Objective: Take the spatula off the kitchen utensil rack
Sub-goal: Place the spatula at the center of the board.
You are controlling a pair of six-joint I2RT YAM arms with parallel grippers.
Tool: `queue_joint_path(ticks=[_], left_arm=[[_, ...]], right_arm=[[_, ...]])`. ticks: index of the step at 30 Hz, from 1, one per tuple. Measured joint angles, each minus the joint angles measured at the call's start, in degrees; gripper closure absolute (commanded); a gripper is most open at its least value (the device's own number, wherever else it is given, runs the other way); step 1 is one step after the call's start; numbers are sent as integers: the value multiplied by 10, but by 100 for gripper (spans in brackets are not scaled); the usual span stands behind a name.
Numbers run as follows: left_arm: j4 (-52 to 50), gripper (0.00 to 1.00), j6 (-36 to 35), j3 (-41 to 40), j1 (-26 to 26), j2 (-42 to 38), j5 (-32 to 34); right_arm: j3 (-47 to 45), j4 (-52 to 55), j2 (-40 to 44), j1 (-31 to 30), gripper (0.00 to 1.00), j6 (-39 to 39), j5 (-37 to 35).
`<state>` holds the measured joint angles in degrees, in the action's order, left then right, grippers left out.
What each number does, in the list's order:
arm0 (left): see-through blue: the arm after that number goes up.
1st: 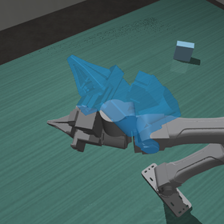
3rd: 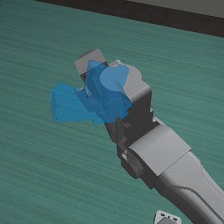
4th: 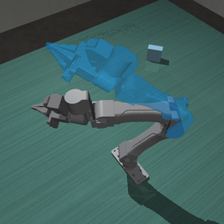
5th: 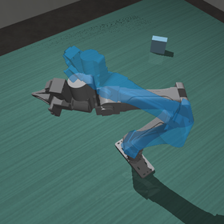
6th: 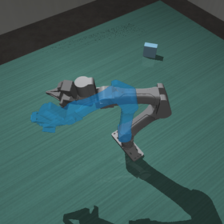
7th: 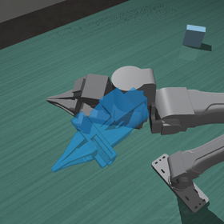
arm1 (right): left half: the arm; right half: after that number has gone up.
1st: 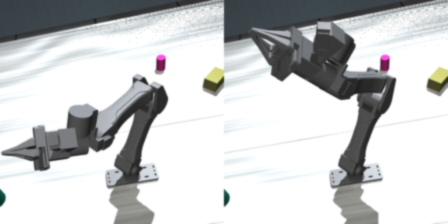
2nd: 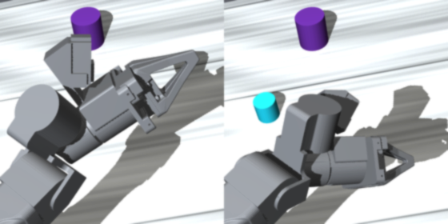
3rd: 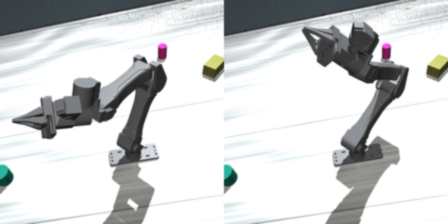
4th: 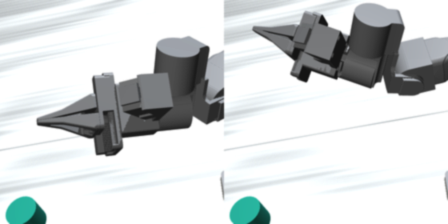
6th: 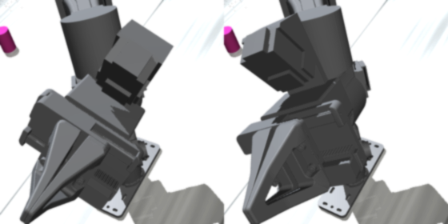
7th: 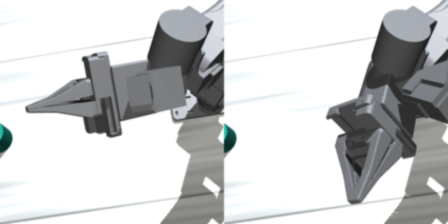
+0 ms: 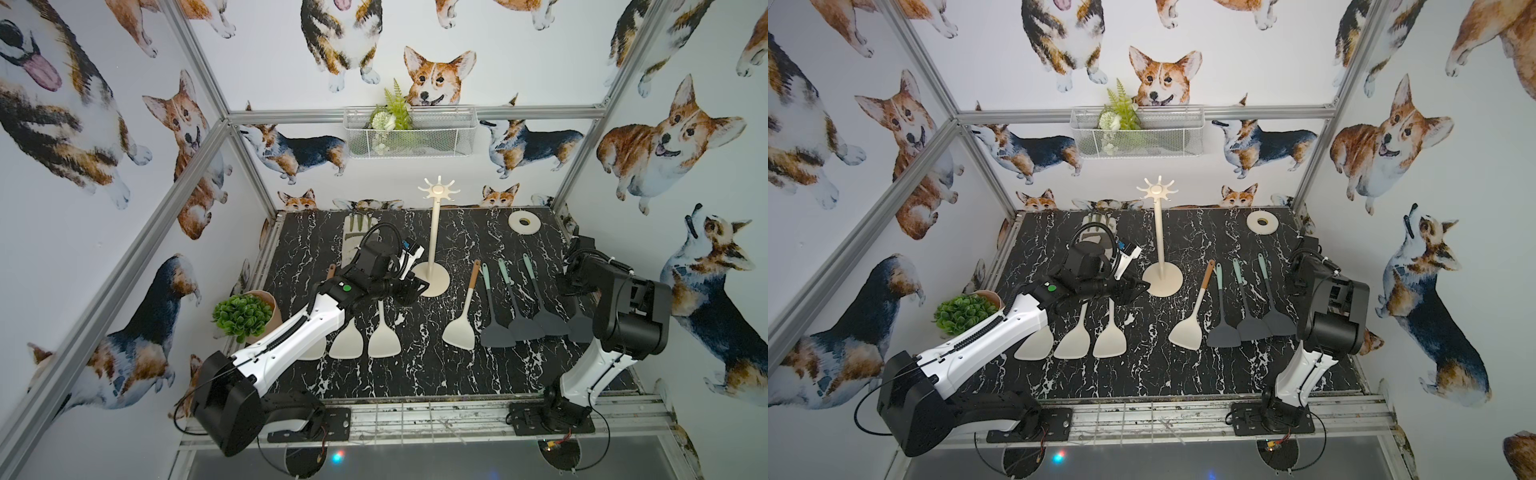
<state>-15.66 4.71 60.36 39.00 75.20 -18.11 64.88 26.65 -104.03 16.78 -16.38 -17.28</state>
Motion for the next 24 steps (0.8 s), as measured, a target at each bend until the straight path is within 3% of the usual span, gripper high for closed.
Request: queue_joint_path(ticks=[5,14,16,24], left_arm=[[0,43,0,0,-2,1,0],[4,43,0,-3,-5,1,-1],[6,43,0,-3,-6,3,-2],[8,43,0,-3,-10,5,-3]], right_arm=[[34,28,-35,0,99,10,11],[78,70,-71,1,77,35,11],[79,70,-73,1,67,43,8],[70,53,-67,1,59,57,-4]])
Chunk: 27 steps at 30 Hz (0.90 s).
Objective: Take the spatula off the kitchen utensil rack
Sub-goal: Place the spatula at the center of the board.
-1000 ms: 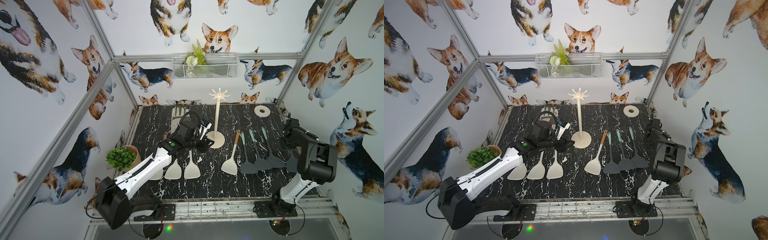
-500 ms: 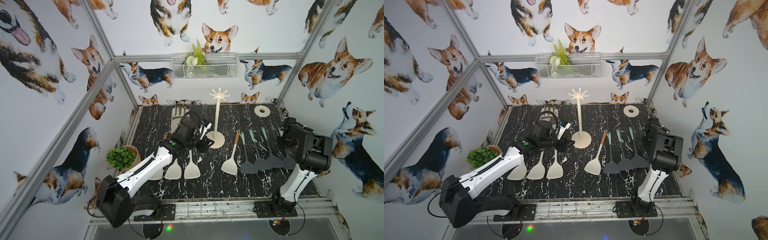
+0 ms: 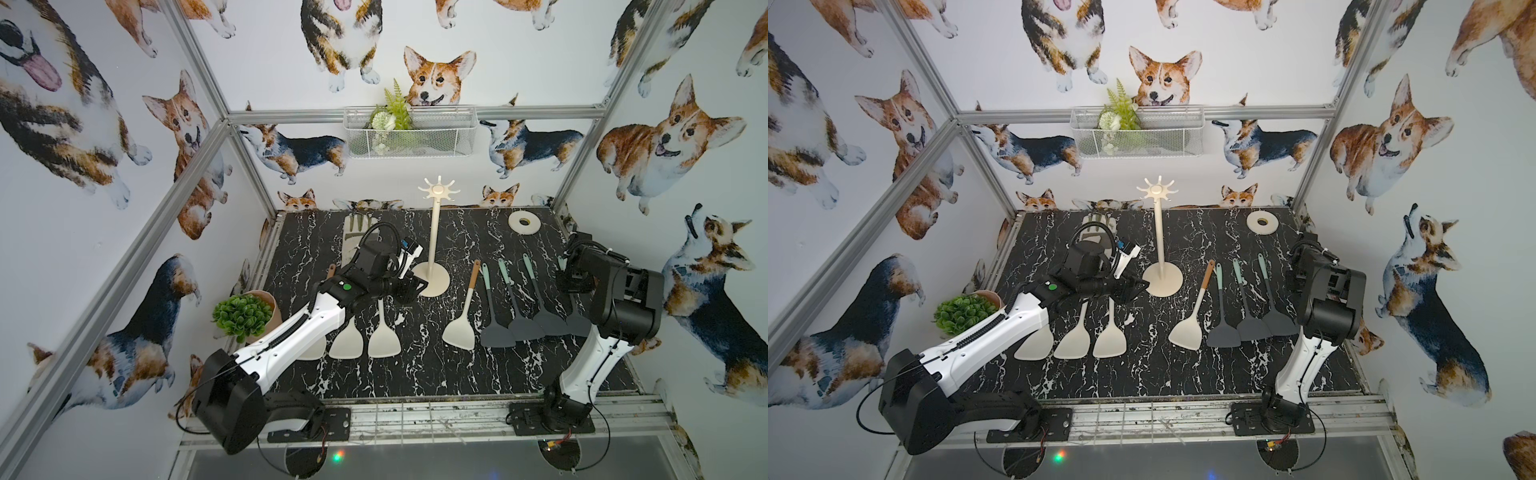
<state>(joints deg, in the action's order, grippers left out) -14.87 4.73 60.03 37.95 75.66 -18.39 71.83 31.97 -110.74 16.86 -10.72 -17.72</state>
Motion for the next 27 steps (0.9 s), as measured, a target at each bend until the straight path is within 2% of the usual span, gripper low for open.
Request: queue_joint_path(ticks=[5,15,22,27], left_arm=[[0,43,0,0,-2,0,0],[0,43,0,-4,-9,-4,1],[0,42,0,-7,-10,-7,3],[0,41,0,-7,-12,-15,10]], right_arm=[[-4,-7,5,-4,55,2,7],[13,23,24,-16,47,3,78],[26,41,39,-18,46,12,90],[27,55,85,-23,45,24,94]])
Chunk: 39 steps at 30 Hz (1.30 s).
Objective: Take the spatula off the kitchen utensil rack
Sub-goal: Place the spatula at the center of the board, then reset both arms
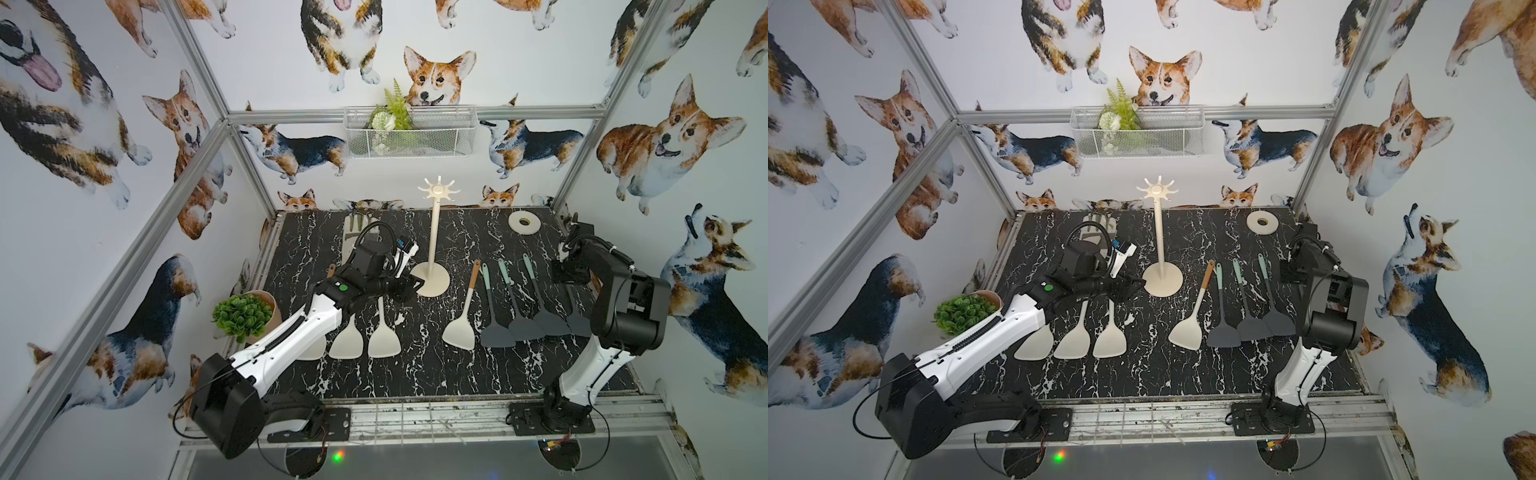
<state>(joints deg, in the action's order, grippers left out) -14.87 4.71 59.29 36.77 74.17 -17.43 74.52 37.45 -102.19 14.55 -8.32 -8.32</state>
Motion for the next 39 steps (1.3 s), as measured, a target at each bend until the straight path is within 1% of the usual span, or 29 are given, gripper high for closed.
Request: queue_joint_path(ticks=[2,3,4,5,7,9,11,13,15,16,19,20,23,25,27,30,34,37,39], left_arm=[[0,38,-1,-1,-2,-2,9],[0,36,-2,-1,-4,-3,10],[0,36,-2,-1,-6,-3,14],[0,35,-2,-1,-8,-3,20],[-3,31,-2,-1,-16,-5,35],[-8,25,-2,-3,-32,-12,64],[-10,16,0,-8,-50,-24,97],[-5,10,3,-19,-73,-39,131],[-4,7,19,-34,-102,-56,176],[2,6,23,-45,-120,-63,200],[5,2,37,-61,-146,-69,238],[9,0,40,-66,-151,-69,248],[30,0,40,-84,-166,-65,283],[42,0,29,-97,-168,-60,298],[70,0,14,-128,-167,-58,305],[101,0,-6,-177,-167,-54,326],[136,0,-33,-202,-167,-52,356],[156,0,-51,-215,-170,-35,388],[162,0,-56,-218,-179,-16,410]], right_arm=[[-3,1,32,-5,43,9,7],[-9,0,55,-8,32,12,9],[-18,-4,82,-12,13,20,10],[-28,-10,103,-15,0,25,14],[-58,-25,151,-24,0,35,25],[-102,-42,213,-42,0,42,37],[-129,-59,255,-56,0,53,53],[-160,-94,294,-66,0,67,77],[-198,-127,335,-74,0,90,95],[-226,-163,356,-82,0,107,101],[-289,-241,392,-116,0,133,112],[-304,-264,396,-129,0,138,112],[-335,-329,391,-175,0,144,102],[-347,-369,375,-198,0,143,97],[-364,-402,358,-216,0,142,96],[-394,-458,335,-228,0,139,93],[-407,-492,318,-233,0,123,83],[-412,-496,328,-235,0,115,47],[-437,-511,345,-235,0,113,20]])
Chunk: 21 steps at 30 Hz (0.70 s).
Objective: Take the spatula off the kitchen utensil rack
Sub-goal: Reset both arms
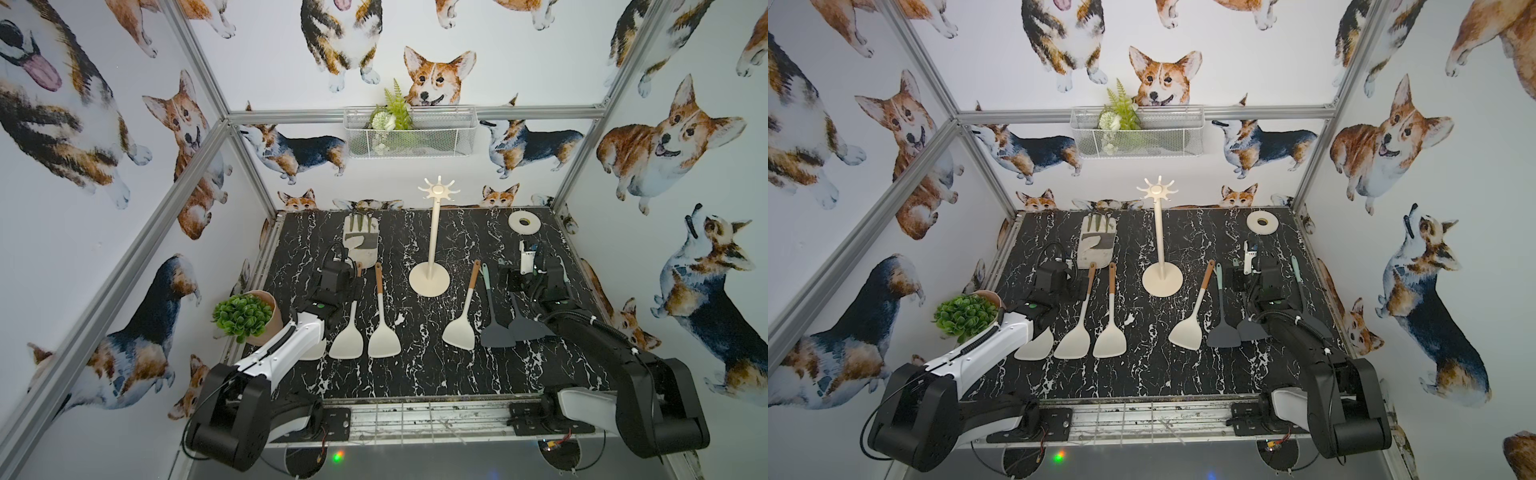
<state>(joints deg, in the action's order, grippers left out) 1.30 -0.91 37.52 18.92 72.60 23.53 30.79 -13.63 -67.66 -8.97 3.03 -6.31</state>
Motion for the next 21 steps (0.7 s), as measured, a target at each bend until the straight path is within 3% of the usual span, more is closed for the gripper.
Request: queue_joint_path(ticks=[8,12,18,21], left_arm=[[74,0,12,-29,-52,60,12],[179,0,10,-85,-64,76,7],[295,0,-5,-113,-80,96,-13],[373,0,-15,-134,-90,125,-37]], right_arm=[[-85,-138,-55,1,0,-32,-41],[-123,-217,-104,8,0,-40,-54],[-87,-246,-140,88,0,-13,12],[-93,-262,-148,96,0,-3,36]])
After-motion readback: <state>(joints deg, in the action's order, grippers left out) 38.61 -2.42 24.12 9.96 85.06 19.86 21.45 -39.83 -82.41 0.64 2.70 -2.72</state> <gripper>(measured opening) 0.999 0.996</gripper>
